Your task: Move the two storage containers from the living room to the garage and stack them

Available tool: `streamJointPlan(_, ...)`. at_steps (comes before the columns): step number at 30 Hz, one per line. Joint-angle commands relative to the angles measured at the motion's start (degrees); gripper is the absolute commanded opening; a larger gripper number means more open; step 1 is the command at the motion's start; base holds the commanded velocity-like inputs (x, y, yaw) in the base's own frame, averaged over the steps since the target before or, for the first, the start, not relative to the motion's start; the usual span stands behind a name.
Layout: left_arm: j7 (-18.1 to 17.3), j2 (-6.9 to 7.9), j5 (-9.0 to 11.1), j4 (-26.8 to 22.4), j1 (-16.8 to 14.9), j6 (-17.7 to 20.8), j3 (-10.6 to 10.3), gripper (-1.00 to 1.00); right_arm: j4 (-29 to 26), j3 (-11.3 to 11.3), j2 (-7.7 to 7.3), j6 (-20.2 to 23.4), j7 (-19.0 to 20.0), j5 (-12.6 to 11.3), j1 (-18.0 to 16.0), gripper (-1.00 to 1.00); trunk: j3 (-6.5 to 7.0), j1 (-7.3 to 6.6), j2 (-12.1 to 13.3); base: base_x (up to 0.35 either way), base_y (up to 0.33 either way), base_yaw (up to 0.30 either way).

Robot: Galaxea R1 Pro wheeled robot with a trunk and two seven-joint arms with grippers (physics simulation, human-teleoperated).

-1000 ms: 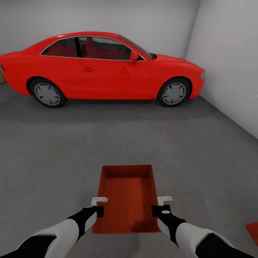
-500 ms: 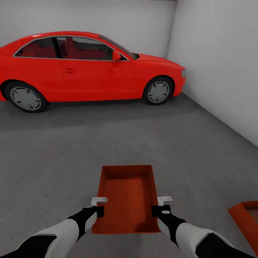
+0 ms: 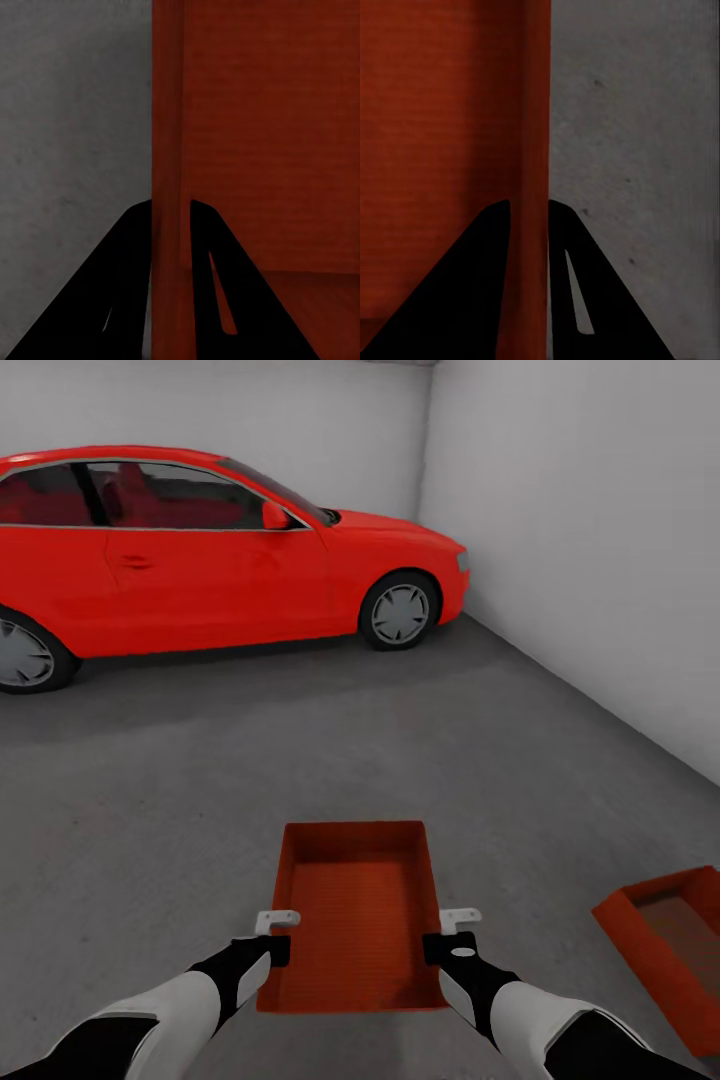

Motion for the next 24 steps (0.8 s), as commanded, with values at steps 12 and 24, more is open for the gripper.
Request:
streamJointPlan(12, 0.5, 1.00, -1.1, -0.3, 0.0, -1.7, -1.3, -1.00, 0.5, 0.2, 0.01, -0.4, -0.2, -1.5, 0.0, -1.00, -0.04, 0.00, 0.0, 0.291, 0.000, -0.262)
streamJointPlan(24, 0.4, 1.02, -1.0, -0.3, 0.0, -1.7, -1.3, -1.00, 0.5, 0.2, -0.03, -0.5, -0.2, -1.5, 0.0, -1.00, -0.04, 0.00, 0.0, 0.290, 0.000, -0.166)
